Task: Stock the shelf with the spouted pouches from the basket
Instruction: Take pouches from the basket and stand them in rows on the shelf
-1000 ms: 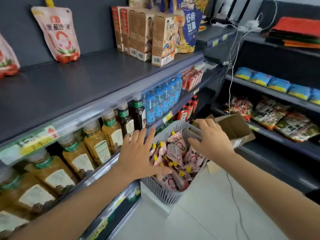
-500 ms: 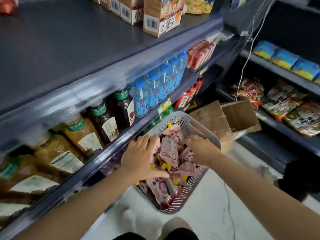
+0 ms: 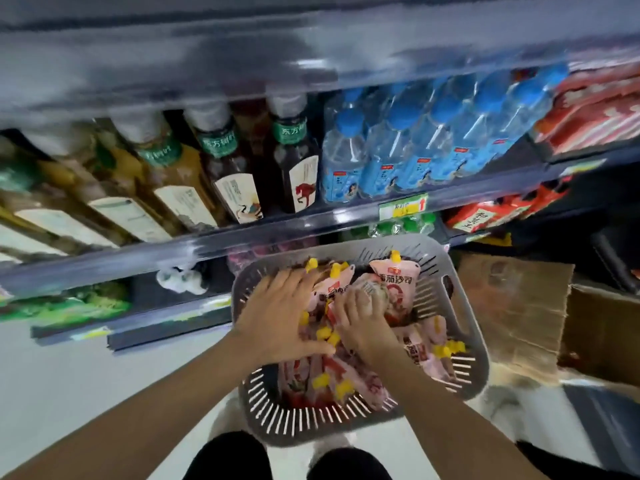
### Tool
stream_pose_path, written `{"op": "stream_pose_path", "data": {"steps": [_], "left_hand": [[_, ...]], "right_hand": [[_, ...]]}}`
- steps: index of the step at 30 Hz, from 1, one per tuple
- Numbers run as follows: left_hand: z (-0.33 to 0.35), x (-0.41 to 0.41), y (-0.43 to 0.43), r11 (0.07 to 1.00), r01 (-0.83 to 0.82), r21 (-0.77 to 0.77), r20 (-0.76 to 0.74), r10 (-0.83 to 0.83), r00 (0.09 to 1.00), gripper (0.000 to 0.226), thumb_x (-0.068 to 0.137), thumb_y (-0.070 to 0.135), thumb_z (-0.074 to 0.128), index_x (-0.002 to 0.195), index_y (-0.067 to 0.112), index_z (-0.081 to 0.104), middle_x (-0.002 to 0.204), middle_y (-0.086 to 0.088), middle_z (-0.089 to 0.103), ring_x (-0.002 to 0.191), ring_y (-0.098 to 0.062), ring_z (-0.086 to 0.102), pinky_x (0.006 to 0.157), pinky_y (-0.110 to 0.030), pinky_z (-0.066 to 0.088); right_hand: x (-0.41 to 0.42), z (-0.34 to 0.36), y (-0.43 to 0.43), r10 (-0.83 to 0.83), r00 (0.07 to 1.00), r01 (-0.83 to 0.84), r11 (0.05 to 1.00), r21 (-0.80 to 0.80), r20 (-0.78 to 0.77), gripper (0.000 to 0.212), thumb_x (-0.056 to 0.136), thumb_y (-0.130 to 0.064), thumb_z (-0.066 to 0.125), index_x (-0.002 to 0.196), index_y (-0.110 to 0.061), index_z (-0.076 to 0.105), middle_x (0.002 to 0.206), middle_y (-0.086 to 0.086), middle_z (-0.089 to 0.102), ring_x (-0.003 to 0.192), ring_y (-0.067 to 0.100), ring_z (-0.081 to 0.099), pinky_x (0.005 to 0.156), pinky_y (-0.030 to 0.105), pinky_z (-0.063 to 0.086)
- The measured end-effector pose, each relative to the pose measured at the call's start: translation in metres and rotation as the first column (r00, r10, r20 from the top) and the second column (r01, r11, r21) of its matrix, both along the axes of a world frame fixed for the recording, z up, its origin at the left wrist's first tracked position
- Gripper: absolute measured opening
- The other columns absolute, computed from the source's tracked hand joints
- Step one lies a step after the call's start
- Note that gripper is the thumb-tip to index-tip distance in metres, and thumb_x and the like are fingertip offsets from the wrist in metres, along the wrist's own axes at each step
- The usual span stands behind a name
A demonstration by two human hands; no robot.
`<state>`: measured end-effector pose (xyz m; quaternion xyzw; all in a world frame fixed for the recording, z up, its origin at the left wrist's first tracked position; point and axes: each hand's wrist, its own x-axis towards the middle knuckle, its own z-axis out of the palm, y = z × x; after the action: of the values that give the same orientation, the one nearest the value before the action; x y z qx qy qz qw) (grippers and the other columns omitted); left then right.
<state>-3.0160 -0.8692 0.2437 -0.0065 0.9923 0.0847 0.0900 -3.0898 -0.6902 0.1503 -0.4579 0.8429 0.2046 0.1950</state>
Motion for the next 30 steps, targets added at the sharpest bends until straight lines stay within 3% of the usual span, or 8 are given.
{"op": "stream_pose_path", "data": {"steps": [8,11,14,16,20,23,25,30], "left_hand": [[-0.013,0.018,0.025,0.983,-0.163,0.081,-0.018,0.165,0.986,0.086,0.079,0.075,0.042,0.144,0.02,0.036,0.135,-0.003,0.051,0.12,-0.022,0.048,0.099,-0.04,0.039],[-0.018,0.015,0.034,0.952,-0.273,0.138,-0.033,0.28,0.959,0.069,0.082,0.057,0.058,0.138,0.019,0.044,0.13,-0.003,0.056,0.115,-0.023,0.051,0.097,-0.041,0.042],[-0.02,0.015,0.034,0.917,-0.39,0.084,0.009,0.391,0.92,0.056,0.086,0.04,0.058,0.136,0.019,0.045,0.13,-0.004,0.053,0.116,-0.024,0.048,0.1,-0.039,0.037],[-0.021,0.021,0.035,0.896,-0.442,0.041,0.008,0.442,0.897,0.051,0.085,0.03,0.059,0.132,0.015,0.047,0.128,-0.007,0.053,0.115,-0.026,0.049,0.099,-0.04,0.037],[-0.021,0.039,0.037,0.834,-0.552,0.026,-0.038,0.552,0.833,0.044,0.082,0.015,0.06,0.124,0.01,0.05,0.121,-0.01,0.054,0.109,-0.027,0.05,0.096,-0.039,0.039],[-0.024,0.046,0.038,0.811,-0.584,0.017,-0.018,0.584,0.811,0.039,0.084,0.012,0.055,0.123,0.01,0.049,0.12,-0.01,0.053,0.107,-0.025,0.047,0.094,-0.035,0.038],[-0.027,0.044,0.04,0.812,-0.584,-0.003,-0.014,0.584,0.812,0.042,0.086,0.012,0.054,0.127,0.011,0.047,0.124,-0.009,0.051,0.11,-0.025,0.046,0.094,-0.035,0.038],[-0.039,0.023,0.043,0.813,-0.572,-0.112,0.061,0.58,0.813,0.048,0.088,0.018,0.051,0.134,0.016,0.042,0.129,-0.006,0.052,0.121,-0.026,0.044,0.101,-0.039,0.03]], "right_hand": [[-0.047,0.026,0.029,-0.054,0.915,0.187,0.935,-0.302,0.401,0.084,0.078,-0.016,0.061,0.149,-0.019,0.017,0.143,0.011,0.042,0.13,0.029,0.039,0.108,0.042,0.033],[-0.065,0.051,0.025,-0.304,0.437,0.85,0.448,-0.277,0.847,0.029,0.089,-0.002,0.049,0.098,-0.013,0.074,0.083,0.008,0.064,0.075,0.01,0.059,0.076,0.027,0.046],[-0.09,0.053,0.022,-0.219,0.024,0.996,0.084,-0.006,0.976,0.022,0.076,0.014,0.05,0.057,0.016,0.061,0.073,0.019,0.054,0.063,0.021,0.051,0.068,0.022,0.041],[-0.094,0.056,0.019,-0.268,0.058,0.988,0.152,-0.017,0.962,0.024,0.064,0.008,0.055,0.08,0.025,0.059,0.085,0.02,0.055,0.085,0.025,0.053,0.081,0.029,0.04],[-0.083,0.043,0.002,-0.341,0.205,0.965,0.228,-0.13,0.918,0.036,0.073,0.016,0.052,0.049,-0.01,0.049,0.056,0.005,0.044,0.057,0.017,0.041,0.061,0.031,0.033],[-0.067,0.031,-0.01,-0.494,0.145,0.985,0.155,-0.077,0.857,0.012,0.078,-0.017,0.066,0.086,-0.009,0.061,0.074,0.006,0.063,0.063,0.017,0.055,0.06,0.028,0.039],[-0.059,0.022,-0.01,-0.624,0.267,0.96,0.237,-0.147,0.734,0.058,0.075,-0.038,0.067,0.124,-0.014,0.049,0.102,0.006,0.062,0.082,0.022,0.06,0.07,0.028,0.039],[-0.03,0.01,0.003,-0.617,0.522,0.848,0.301,-0.437,0.588,0.088,0.071,-0.048,0.068,0.138,-0.015,0.02,0.129,0.016,0.046,0.114,0.035,0.049,0.089,0.046,0.045]]}}
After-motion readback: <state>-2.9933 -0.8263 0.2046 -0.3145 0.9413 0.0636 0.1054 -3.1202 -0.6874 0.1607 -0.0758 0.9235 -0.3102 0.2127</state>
